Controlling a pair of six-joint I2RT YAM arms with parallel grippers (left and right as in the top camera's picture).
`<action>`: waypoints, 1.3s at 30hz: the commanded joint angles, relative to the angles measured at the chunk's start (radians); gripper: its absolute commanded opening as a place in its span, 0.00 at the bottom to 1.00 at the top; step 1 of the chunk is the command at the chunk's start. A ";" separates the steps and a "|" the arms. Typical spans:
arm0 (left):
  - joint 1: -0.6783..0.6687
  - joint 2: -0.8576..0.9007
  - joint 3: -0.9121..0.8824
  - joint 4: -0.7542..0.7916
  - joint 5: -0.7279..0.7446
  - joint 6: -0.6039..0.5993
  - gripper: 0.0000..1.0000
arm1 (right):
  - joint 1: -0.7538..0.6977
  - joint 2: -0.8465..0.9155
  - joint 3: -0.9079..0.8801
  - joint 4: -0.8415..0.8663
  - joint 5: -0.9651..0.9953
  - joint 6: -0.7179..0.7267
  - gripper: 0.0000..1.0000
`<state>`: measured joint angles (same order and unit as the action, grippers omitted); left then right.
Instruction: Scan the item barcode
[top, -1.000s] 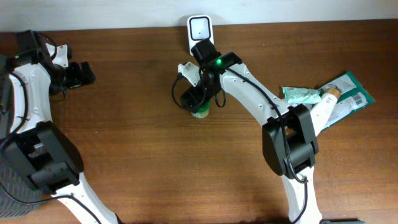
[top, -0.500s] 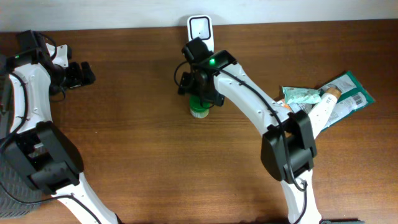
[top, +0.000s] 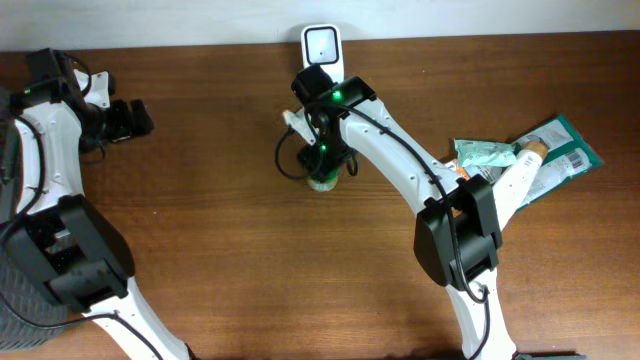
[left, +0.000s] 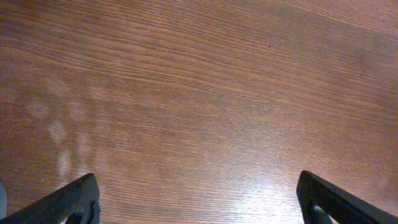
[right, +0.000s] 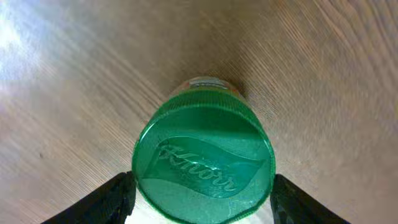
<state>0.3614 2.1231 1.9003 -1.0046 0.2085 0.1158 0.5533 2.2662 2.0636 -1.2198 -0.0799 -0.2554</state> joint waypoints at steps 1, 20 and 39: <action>0.014 0.005 0.010 0.000 -0.007 0.002 0.99 | -0.013 -0.012 0.022 0.023 -0.012 -0.058 0.76; 0.014 0.005 0.010 0.000 -0.008 0.002 0.99 | -0.044 0.030 0.003 0.046 -0.021 0.686 0.53; 0.014 0.005 0.010 0.000 -0.008 0.002 0.99 | -0.031 -0.019 0.000 -0.033 -0.138 -0.960 0.54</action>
<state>0.3614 2.1231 1.9003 -1.0046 0.2085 0.1158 0.5159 2.2841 2.0754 -1.2396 -0.1661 -1.0904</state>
